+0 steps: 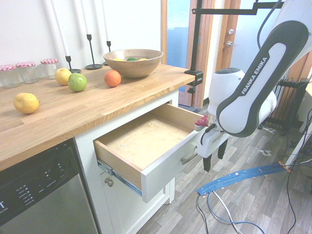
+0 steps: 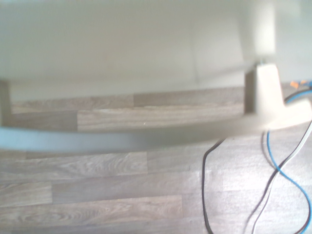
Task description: Close the drawer
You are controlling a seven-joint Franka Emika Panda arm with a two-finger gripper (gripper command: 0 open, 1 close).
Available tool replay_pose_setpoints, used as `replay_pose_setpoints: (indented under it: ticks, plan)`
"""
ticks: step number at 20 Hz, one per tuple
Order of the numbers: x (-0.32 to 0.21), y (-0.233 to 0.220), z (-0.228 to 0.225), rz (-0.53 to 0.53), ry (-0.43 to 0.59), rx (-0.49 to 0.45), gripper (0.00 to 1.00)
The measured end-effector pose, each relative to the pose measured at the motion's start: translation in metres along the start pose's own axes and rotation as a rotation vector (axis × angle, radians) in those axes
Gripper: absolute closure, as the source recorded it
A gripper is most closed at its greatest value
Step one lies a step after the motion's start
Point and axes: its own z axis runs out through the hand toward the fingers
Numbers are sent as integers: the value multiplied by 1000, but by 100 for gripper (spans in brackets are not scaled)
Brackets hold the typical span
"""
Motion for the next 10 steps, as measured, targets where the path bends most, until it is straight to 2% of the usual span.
replay_pose_setpoints:
  ticks: [5,6,10]
  plan:
    - [0,-11,2,-9,6,7,0]
    - [1,-12,2,-8,7,8,100]
    - [2,-15,1,-7,5,17,100]
